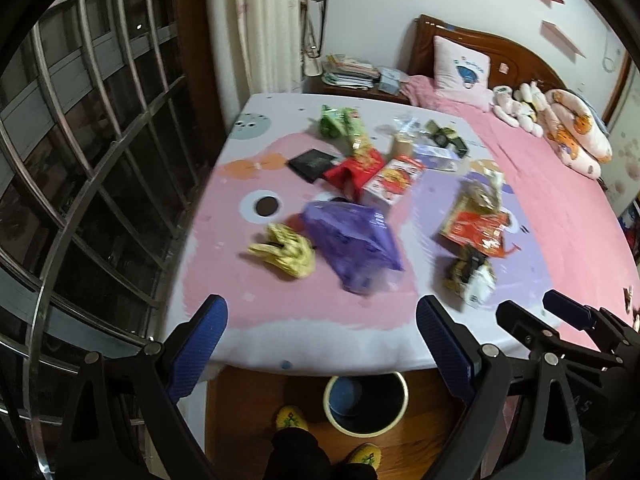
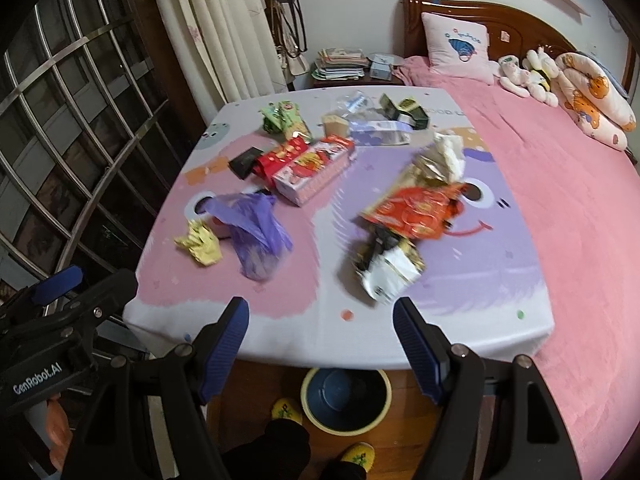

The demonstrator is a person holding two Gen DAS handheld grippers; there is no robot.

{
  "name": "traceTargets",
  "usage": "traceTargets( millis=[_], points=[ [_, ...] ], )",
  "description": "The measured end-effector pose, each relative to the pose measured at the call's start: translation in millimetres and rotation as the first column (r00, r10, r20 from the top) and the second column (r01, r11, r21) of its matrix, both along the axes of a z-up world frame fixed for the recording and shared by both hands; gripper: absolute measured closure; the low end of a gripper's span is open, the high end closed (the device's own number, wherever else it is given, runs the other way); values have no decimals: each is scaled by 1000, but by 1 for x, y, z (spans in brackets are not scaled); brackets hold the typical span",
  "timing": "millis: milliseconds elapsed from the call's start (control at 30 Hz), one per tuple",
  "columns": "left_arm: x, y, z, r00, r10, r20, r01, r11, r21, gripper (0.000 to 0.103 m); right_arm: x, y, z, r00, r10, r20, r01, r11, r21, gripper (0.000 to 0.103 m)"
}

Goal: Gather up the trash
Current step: 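Grasp the crumpled yellow paper with the left tool while the right tool grasps the purple bag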

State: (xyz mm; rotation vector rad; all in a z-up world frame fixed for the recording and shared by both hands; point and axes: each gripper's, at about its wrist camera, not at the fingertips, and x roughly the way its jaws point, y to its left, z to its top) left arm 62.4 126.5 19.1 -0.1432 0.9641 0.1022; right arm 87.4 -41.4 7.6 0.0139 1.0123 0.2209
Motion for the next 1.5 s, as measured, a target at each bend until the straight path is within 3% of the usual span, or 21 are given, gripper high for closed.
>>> traceTargets(
  millis=[267, 600, 833, 933, 1033, 1100, 1167, 1500],
  points=[
    [30, 69, -27, 995, 65, -81, -70, 996, -62, 9, 40, 50, -26, 997, 51, -49, -51, 999, 9, 28],
    [81, 97, -84, 976, -2, -217, -23, 993, -113, 9, 101, 80, -84, 991, 43, -128, -44, 999, 2, 28],
    [113, 96, -118, 953, -56, -297, 5, 985, -171, 9, 129, 94, -121, 975, 29, -218, -30, 1000, -4, 45],
    [123, 95, -126, 944, -69, -322, 6, 981, -192, 9, 134, 102, -135, 965, 41, -258, -46, 999, -10, 64],
    [132, 91, -134, 936, -73, -345, 2, 979, -202, 9, 132, 105, -136, 967, 49, -250, -51, 999, 0, 69],
    [137, 90, -138, 930, -73, -360, -5, 977, -211, 9, 129, 104, -134, 967, 53, -249, -49, 999, 22, 84],
    [141, 90, -141, 925, -71, -374, -14, 976, -218, 9, 126, 102, -129, 971, 45, -236, -42, 999, 18, 89],
    [164, 82, -159, 905, -19, -425, -87, 970, -229, 10, 100, 64, -93, 985, -92, -147, 98, 994, 37, 93]
  ],
)
